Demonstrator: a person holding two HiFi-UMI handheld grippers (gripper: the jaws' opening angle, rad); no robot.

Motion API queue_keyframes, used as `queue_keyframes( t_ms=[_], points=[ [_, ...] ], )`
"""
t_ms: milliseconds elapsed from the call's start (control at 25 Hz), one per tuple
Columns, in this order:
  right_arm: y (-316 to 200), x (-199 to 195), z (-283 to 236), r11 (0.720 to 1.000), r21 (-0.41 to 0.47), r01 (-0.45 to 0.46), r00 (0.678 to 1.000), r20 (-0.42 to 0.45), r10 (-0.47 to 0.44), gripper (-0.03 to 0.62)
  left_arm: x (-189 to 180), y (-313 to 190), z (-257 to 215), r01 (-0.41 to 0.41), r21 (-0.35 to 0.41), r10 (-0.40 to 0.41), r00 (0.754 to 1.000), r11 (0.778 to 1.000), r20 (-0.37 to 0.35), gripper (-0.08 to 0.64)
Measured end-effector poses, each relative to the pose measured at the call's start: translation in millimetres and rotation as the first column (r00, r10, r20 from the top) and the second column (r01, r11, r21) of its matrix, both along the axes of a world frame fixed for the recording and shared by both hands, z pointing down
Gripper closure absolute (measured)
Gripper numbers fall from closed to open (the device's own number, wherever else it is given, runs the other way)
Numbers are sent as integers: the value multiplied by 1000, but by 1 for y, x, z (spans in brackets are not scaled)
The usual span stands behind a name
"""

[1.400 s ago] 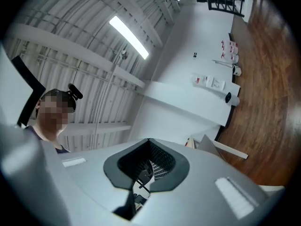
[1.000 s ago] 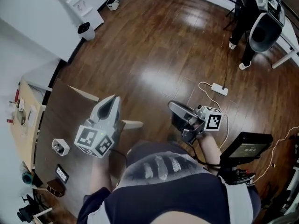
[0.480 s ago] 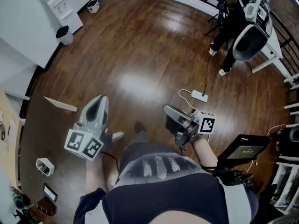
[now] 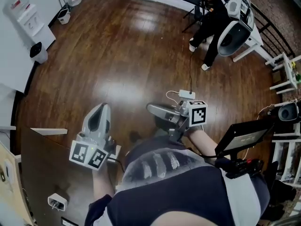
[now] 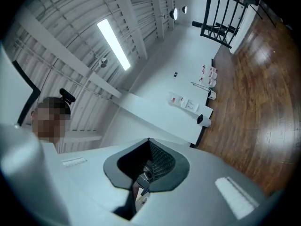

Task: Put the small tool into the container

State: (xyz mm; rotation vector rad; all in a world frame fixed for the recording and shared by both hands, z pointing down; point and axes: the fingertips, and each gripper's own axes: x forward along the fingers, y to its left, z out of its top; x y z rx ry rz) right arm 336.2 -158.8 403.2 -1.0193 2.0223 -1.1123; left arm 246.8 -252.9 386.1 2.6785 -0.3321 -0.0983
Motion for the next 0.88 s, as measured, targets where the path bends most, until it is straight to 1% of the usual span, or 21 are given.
queue_keyframes(
  t_ms=[160, 240, 280, 320, 440, 480, 560, 640, 680, 760, 840, 880],
  points=[
    [-20, 7, -6, 999, 24, 46, 998, 29, -46, 591, 2, -12, 5, 41, -29, -41, 999, 999, 2, 561],
    [-33, 9, -6, 998, 15, 65, 998, 18, -65, 591, 2, -20, 2, 54, -47, -54, 999, 997, -4, 561],
    [-42, 11, -8, 997, 13, 80, 997, 11, -81, 591, 5, -26, -1, 61, -45, -61, 998, 997, -4, 561],
    [-50, 14, -9, 995, 16, 103, 995, 13, -103, 591, 10, -30, -3, 71, -31, -71, 997, 997, 5, 561],
    [-69, 19, -5, 981, 21, 192, 979, 58, -193, 591, 27, -32, 2, 100, 33, -102, 993, 994, 67, 561],
    [-73, 23, -2, 976, 18, 217, 974, 59, -218, 591, 35, -32, 5, 110, 40, -113, 990, 993, 82, 561],
    [-85, 40, -1, 966, 22, 256, 965, 47, -257, 591, 53, -41, 9, 147, 27, -149, 984, 989, 99, 561],
    [-99, 64, -8, 957, 51, 286, 956, 57, -288, 591, 75, -49, 9, 185, 21, -187, 975, 982, 118, 561],
    [-104, 78, -9, 953, 68, 294, 952, 63, -298, 591, 88, -51, 9, 189, 40, -193, 971, 981, 142, 561],
    [-111, 113, -6, 953, 89, 290, 951, 85, -297, 591, 120, -53, 10, 160, 131, -187, 955, 978, 230, 561],
    [-113, 147, 3, 956, 81, 282, 947, 136, -290, 591, 153, -56, 9, 130, 237, -202, 928, 963, 312, 561],
    [-113, 161, 7, 955, 75, 287, 940, 169, -296, 591, 168, -59, 7, 131, 267, -218, 918, 955, 331, 561]
  ],
)
